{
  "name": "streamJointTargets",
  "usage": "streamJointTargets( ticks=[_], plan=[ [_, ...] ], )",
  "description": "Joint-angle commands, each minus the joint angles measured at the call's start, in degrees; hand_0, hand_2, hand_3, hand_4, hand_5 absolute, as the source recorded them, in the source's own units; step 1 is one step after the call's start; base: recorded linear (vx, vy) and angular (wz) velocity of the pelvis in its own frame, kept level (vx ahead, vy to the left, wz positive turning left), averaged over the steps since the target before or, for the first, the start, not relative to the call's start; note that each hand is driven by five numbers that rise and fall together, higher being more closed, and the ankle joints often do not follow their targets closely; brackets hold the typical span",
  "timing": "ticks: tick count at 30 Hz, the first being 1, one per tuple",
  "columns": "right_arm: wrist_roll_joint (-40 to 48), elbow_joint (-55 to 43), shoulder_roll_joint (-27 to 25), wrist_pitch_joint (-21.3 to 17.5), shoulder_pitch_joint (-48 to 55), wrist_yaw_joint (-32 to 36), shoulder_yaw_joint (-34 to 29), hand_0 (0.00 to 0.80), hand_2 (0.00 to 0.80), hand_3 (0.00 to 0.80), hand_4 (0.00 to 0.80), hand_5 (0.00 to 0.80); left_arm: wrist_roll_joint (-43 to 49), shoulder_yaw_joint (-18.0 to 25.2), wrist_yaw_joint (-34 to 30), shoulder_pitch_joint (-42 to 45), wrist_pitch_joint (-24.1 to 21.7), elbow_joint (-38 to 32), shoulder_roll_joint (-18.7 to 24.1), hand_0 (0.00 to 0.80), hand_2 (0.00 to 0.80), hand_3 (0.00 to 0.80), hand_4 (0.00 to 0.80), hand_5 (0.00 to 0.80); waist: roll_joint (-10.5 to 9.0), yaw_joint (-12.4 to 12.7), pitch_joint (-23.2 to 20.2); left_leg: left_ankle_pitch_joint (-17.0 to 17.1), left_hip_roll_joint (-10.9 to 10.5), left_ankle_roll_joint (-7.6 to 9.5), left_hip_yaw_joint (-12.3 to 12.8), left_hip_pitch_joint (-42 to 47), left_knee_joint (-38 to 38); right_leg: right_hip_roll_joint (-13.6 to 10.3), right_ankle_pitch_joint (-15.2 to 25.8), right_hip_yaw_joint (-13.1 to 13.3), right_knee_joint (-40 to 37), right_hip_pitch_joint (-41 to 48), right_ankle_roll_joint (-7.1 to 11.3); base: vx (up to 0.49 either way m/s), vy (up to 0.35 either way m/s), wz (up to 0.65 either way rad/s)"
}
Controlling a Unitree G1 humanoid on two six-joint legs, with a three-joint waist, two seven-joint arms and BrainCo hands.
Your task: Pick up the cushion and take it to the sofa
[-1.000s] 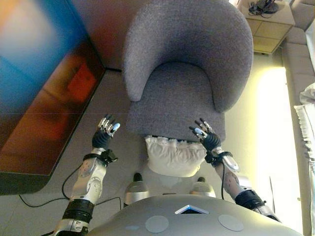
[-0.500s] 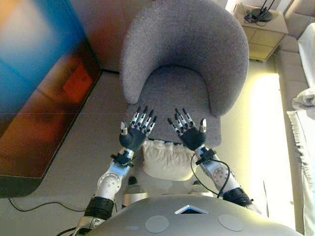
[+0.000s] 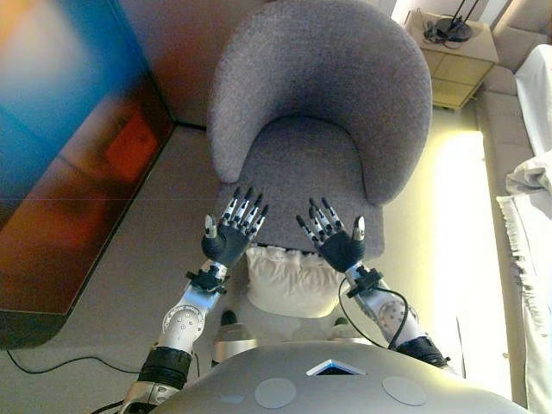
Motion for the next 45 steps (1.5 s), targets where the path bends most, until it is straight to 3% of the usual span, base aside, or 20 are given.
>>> streamJointTargets(
  ticks=[1,6,18,26,31,45],
  plan=[
    [2.8,-6.3,0.7,-0.5,-1.9,1.7,-1.2,0.000,0.000,0.000,0.000,0.000,7.5,-1.2,-12.3,-1.9,4.3,-4.4,2.5,0.000,0.000,0.000,0.000,0.000,0.79,0.8,0.2,-1.5,1.8,2.07,1.4,-1.8,3.6,-1.4,1.8,-1.5,3.1,-4.3,-0.11,0.000,0.000,0.00],
    [3.6,-5.7,-0.7,-1.2,-2.7,2.8,-0.4,0.000,0.000,0.000,0.000,0.000,13.5,-5.6,-23.1,-1.9,7.9,-5.9,5.1,0.000,0.000,0.000,0.000,0.000,1.17,0.1,0.5,-1.4,2.0,1.95,2.0,-1.5,3.5,-1.3,1.9,-1.0,3.0,-4.6,0.17,0.009,0.003,-0.01],
    [2.4,-4.6,-2.1,-3.1,-4.9,3.7,2.0,0.000,0.000,0.000,0.000,0.000,16.9,-10.1,-31.3,-2.6,9.5,-5.1,7.9,0.000,0.000,0.000,0.000,0.000,1.36,0.0,-0.1,-1.4,1.9,1.87,2.5,-0.4,2.2,-1.2,2.2,-1.1,2.2,-4.2,0.59,0.007,0.002,-0.02],
    [-1.9,-5.1,-3.1,-3.4,-4.9,4.7,4.3,0.000,0.000,0.000,0.000,0.000,15.6,-11.9,-32.7,-4.2,9.5,-5.4,7.6,0.000,0.000,0.000,0.000,0.000,1.31,-0.1,-0.4,-1.3,1.8,1.94,2.6,0.1,1.7,-1.2,2.1,-1.3,2.3,-3.9,0.47,0.000,0.000,0.00],
    [-2.6,-3.7,-3.0,-3.6,-5.1,4.5,5.3,0.000,0.000,0.000,0.000,0.000,15.5,-13.7,-34.5,-5.8,12.4,-6.4,6.9,0.000,0.000,0.000,0.000,0.000,1.22,-0.3,-0.6,-1.4,1.7,1.95,2.5,0.4,1.5,-1.3,2.1,-1.4,2.4,-3.7,0.53,0.000,0.000,0.00],
    [-5.4,-3.0,-3.6,-3.9,-4.9,5.0,8.2,0.000,0.000,0.000,0.000,0.000,12.7,-17.7,-29.0,-9.0,11.6,-8.6,6.3,0.000,0.000,0.000,0.000,0.000,1.14,-1.2,-1.1,-1.3,1.4,2.12,3.0,0.8,1.0,-1.5,2.2,-1.7,2.0,-3.2,0.72,0.000,0.000,0.00]
  ],
)
